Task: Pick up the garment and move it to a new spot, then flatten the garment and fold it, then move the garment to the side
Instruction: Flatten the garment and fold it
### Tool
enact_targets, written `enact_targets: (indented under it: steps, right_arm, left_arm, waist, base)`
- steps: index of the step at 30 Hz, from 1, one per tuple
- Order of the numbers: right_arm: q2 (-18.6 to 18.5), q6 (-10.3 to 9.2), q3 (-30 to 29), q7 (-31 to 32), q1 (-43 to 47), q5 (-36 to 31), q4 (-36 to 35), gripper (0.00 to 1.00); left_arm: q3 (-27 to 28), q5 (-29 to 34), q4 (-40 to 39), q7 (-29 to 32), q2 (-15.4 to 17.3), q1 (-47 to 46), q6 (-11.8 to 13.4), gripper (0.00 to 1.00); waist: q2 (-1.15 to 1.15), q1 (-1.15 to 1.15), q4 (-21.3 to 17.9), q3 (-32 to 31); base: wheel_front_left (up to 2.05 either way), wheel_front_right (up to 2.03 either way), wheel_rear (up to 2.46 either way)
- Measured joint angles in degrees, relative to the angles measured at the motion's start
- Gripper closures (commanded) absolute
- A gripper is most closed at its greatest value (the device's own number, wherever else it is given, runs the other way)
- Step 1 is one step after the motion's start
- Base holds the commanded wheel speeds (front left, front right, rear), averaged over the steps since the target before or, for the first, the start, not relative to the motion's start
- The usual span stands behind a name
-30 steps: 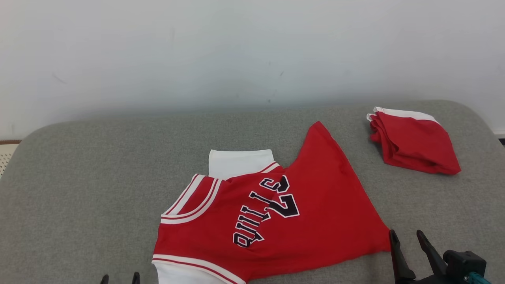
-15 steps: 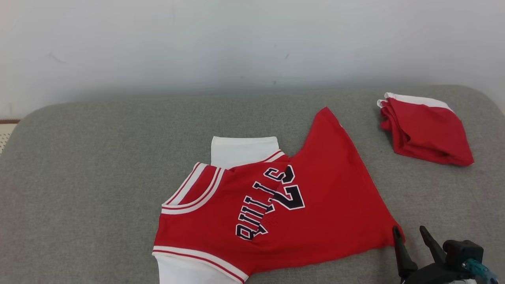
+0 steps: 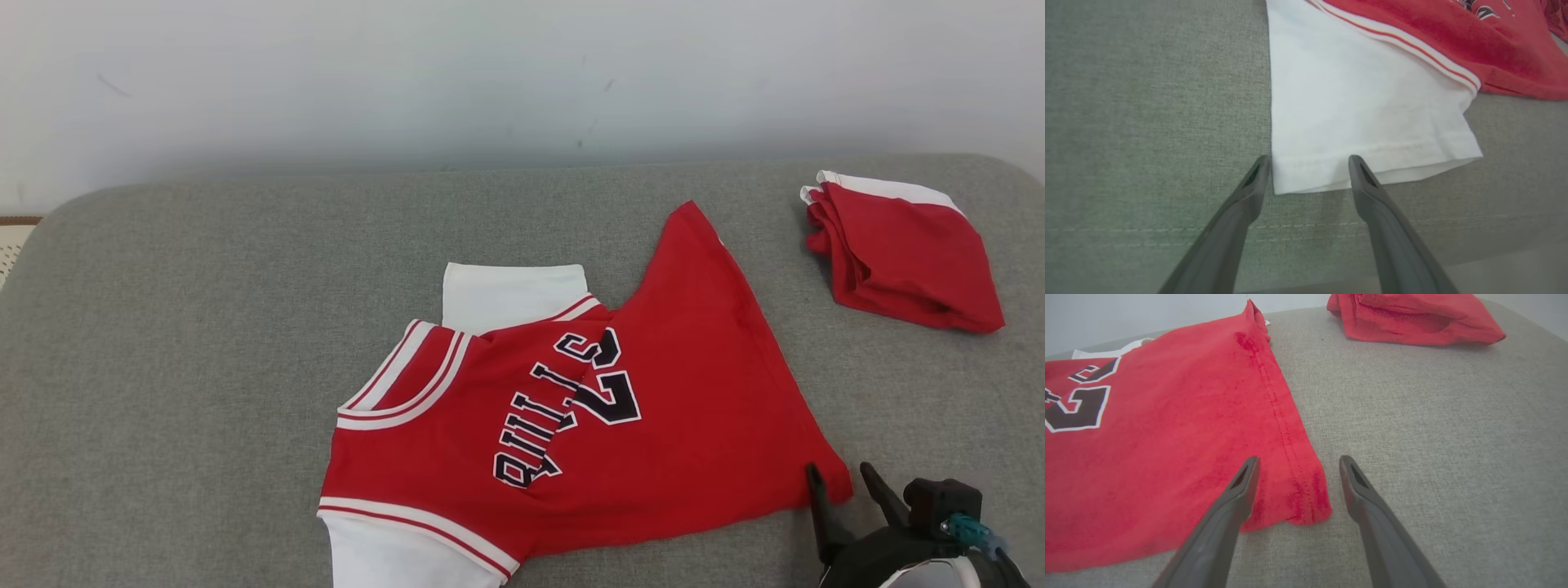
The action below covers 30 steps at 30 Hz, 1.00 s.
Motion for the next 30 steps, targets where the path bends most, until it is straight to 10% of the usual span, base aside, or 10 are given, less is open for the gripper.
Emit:
enact_targets:
  steps: [7, 8, 10, 12, 13, 14, 30]
  right_arm:
    - [-0.1, 0.0, 2.2, -0.2, -1.7, 1.7, 4.9, 0.0]
    - [0.0, 0.0, 2.4, -0.2, -2.0, 1.9, 5.7, 0.0]
    - [0.0, 0.0, 3.0, 0.2, -2.6, 2.4, 7.5, 0.0]
    - [0.1, 0.0, 3.8, 0.1, -3.4, 3.0, 8.8, 0.55]
    - [0.1, 0.0, 4.2, -0.1, -3.7, 3.3, 9.2, 0.9]
    - [0.2, 0.0, 4.6, -0.4, -3.9, 3.6, 9.5, 1.0]
    - [-0.9, 0.0, 9.2, -3.3, -2.6, 11.9, 4.1, 1.0]
  left_arm:
    - [-0.7, -1.9, 2.9, 0.0, -0.1, -1.1, -0.5, 0.08]
    - [-0.7, -2.4, 3.4, 0.0, -0.1, -1.4, -0.6, 0.44]
    - [-0.8, -3.6, 4.5, -0.1, -0.1, -2.0, -1.1, 0.62]
    - [-1.4, -4.2, 5.6, -0.1, -0.1, -2.7, -1.6, 1.0]
    - [-1.5, -4.9, 6.0, -0.5, -0.3, -2.9, -2.0, 1.0]
    - [-1.7, -5.3, 6.5, -0.6, -0.3, -3.1, -2.1, 1.0]
    - [-0.2, -5.2, -0.7, -4.7, 1.4, -3.8, 0.0, 1.0]
  waist:
    - [0.0, -0.01, -0.2, 0.4]
    - [0.0, -0.01, -0.3, 0.4]
    - [0.0, -0.01, -0.4, 0.3]
    - [0.0, -0.01, -0.3, 0.2]
    - [0.0, -0.01, -0.3, 0.2]
    - [0.0, -0.01, -0.3, 0.1]
    - [0.0, -0.01, 0.4, -3.1]
  base:
    - [0.0, 0.0, 0.0]
    - [0.0, 0.0, 0.0]
    - [0.0, 0.0, 0.0]
    - [0.0, 0.0, 0.0]
    - [0.0, 0.0, 0.0]
    - [0.0, 0.0, 0.0]
    - [0.0, 0.0, 0.0]
